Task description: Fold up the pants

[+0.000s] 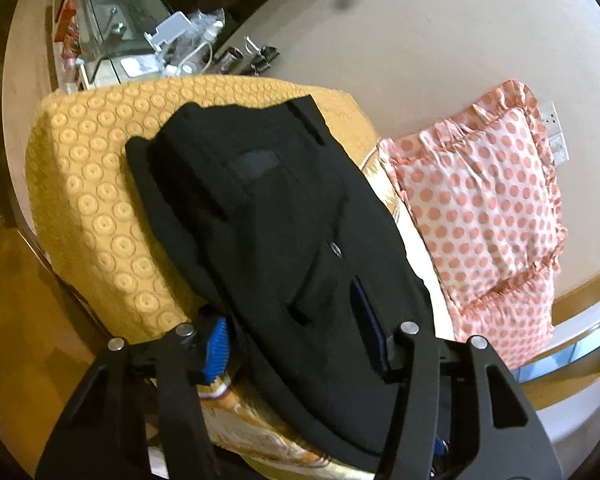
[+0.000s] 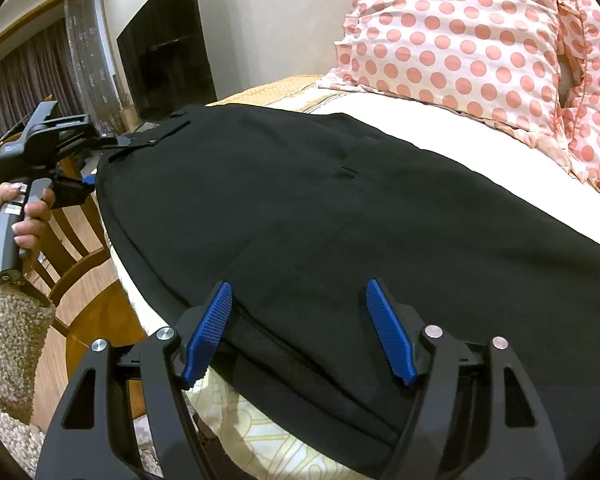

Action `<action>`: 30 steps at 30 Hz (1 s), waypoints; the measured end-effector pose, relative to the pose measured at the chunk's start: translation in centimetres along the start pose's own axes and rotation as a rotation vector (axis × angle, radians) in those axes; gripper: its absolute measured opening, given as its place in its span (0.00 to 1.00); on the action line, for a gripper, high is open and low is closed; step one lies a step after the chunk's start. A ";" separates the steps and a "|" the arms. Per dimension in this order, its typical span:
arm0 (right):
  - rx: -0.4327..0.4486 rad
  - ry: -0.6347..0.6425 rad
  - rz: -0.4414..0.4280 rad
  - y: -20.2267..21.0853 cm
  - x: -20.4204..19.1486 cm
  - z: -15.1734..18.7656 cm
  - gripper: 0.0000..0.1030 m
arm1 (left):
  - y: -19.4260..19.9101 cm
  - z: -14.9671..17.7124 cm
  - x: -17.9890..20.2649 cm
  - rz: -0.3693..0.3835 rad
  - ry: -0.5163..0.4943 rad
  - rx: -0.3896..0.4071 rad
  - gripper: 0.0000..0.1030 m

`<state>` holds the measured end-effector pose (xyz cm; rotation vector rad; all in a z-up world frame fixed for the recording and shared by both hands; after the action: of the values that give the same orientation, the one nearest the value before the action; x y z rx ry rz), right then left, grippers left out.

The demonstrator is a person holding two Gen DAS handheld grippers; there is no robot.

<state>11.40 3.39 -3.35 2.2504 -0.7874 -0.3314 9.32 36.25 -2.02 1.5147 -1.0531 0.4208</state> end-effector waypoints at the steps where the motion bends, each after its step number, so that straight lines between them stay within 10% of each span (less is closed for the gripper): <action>1: 0.003 -0.002 -0.001 0.1 0.0 0.0 0.69 | 0.0 -0.1 -0.1 -0.014 -0.005 0.016 0.45; 5: 0.033 -0.010 -0.001 1.0 0.3 -0.1 0.69 | -0.5 -0.4 -0.3 -0.090 -0.064 0.075 0.21; 15: 0.154 -0.115 0.073 6.3 5.6 0.6 0.69 | 2.7 3.6 11.2 -0.097 -0.475 0.205 0.13; 24: 0.211 -0.295 0.221 11.9 12.9 4.9 0.69 | 1.8 20.8 25.7 0.128 -0.928 0.105 0.13; 30: 0.219 -0.402 0.345 15.9 16.8 9.2 0.69 | -2.6 35.5 28.7 0.256 -1.099 -0.103 0.13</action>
<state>13.44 -20.98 1.23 2.2174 -1.4623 -0.5616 16.07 -7.51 9.36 1.5062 -2.0840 -0.3693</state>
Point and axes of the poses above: each gripper's, at about its wrist camera, not at the fingertips, and y roughly against the way its jaws point, x to its right, z to its underside, the point moved 10 cm from there along -y, roughly the way its jaws point, and after that the axes turned 11 degrees about y, right-handed, at the moved point
